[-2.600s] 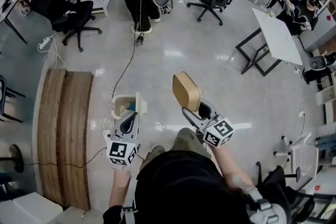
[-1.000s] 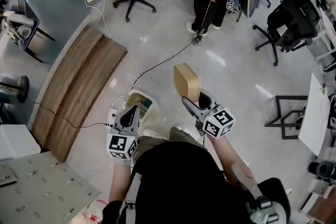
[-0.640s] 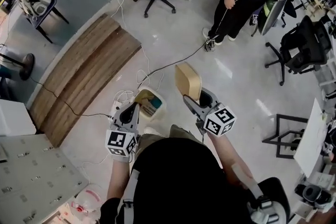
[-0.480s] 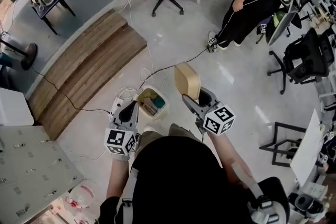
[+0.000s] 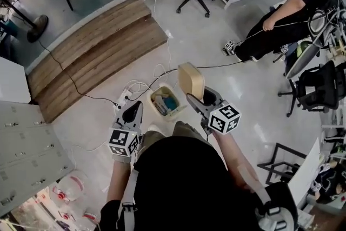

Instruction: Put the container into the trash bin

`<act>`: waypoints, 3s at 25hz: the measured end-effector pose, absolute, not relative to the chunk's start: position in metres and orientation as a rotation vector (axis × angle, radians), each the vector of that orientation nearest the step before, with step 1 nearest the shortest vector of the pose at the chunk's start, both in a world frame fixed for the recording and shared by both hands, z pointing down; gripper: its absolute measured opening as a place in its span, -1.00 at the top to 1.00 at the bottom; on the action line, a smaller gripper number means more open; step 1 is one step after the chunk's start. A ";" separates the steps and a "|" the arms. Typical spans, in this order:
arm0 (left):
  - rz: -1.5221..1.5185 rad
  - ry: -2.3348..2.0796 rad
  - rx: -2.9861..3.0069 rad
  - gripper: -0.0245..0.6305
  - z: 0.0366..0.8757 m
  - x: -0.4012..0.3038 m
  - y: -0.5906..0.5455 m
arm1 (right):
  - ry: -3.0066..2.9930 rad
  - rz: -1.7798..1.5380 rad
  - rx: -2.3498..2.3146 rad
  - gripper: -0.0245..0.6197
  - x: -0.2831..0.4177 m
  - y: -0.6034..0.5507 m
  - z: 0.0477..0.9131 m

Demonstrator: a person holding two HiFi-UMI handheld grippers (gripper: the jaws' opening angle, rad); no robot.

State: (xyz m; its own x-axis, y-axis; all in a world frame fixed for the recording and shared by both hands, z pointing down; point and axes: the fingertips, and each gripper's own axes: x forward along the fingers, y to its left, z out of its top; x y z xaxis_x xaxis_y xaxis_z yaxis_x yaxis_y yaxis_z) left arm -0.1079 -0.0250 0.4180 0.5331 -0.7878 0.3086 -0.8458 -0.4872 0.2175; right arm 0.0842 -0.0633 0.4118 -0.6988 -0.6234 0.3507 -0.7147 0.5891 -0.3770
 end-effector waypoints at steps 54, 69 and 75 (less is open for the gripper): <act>0.106 -1.858 1.608 0.90 0.537 -0.154 0.000 | -2.032 0.828 -0.020 0.14 -0.016 -0.112 0.703; 0.010 -1.886 1.501 0.90 0.570 -0.147 0.003 | -1.899 0.805 -0.115 0.14 -0.019 -0.098 0.808; -0.028 -1.896 1.452 0.90 0.586 -0.151 0.004 | -1.839 0.789 -0.133 0.14 -0.017 -0.093 0.849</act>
